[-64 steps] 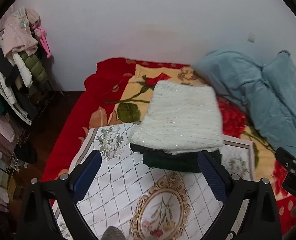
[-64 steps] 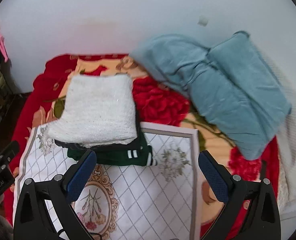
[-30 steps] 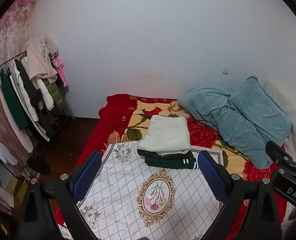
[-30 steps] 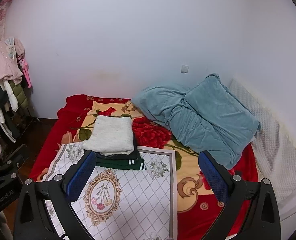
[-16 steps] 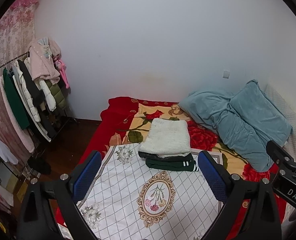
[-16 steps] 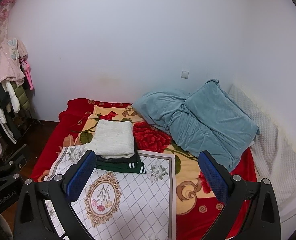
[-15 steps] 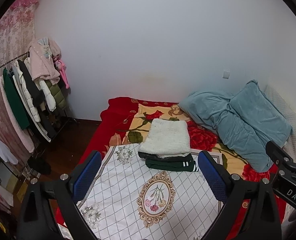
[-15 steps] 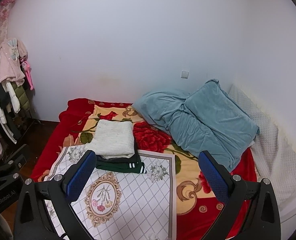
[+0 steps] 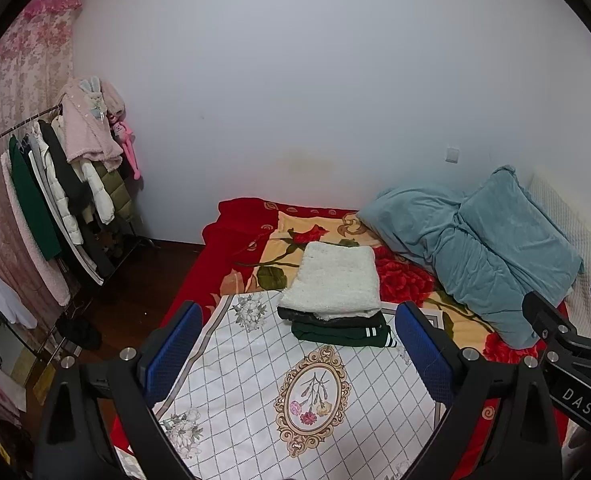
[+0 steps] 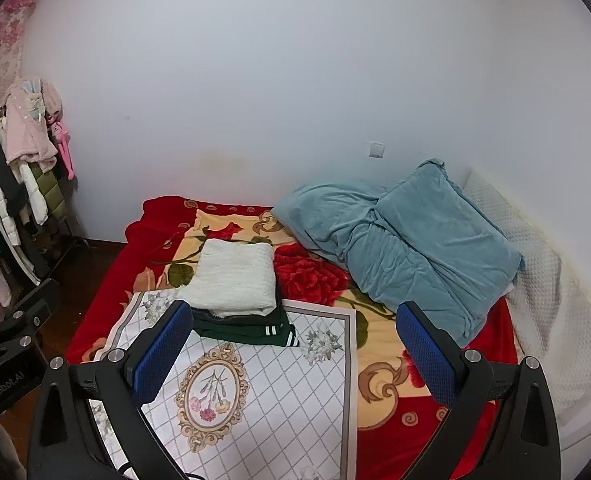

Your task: Fold large clothes

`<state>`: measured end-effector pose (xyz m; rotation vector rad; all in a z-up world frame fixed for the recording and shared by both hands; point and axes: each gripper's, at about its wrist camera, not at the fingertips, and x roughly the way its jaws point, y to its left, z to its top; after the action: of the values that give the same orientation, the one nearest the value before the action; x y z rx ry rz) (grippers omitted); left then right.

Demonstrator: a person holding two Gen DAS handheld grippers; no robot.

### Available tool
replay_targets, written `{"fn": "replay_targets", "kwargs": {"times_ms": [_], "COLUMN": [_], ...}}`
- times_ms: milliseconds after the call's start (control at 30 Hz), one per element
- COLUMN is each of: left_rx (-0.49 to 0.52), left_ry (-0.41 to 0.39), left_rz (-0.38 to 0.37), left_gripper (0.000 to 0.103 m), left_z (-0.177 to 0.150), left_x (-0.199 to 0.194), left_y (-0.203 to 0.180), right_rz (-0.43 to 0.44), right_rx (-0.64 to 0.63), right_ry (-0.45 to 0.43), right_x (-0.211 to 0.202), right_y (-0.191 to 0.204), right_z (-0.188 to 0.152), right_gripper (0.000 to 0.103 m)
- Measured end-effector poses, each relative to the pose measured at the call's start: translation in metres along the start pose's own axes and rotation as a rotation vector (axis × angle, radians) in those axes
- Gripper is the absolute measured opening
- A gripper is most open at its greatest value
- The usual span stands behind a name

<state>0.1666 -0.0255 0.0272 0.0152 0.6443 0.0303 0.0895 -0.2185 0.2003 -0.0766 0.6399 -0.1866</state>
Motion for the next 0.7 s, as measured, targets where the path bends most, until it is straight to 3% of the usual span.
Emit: {"fn": "replay_targets", "kwargs": {"times_ms": [700], "left_rx": [-0.004], "left_ry": [0.007], "left_rz": [0.005], "left_gripper": [0.099], "left_z": [-0.0002], "left_x": [-0.0076], "left_y": [0.0066], "right_rz": [0.014], "right_rx": [-0.006], "right_ry": [0.009], "right_x": [-0.001], "right_y": [0.0027], "right_z": [-0.0045], "right_gripper": [0.103]}}
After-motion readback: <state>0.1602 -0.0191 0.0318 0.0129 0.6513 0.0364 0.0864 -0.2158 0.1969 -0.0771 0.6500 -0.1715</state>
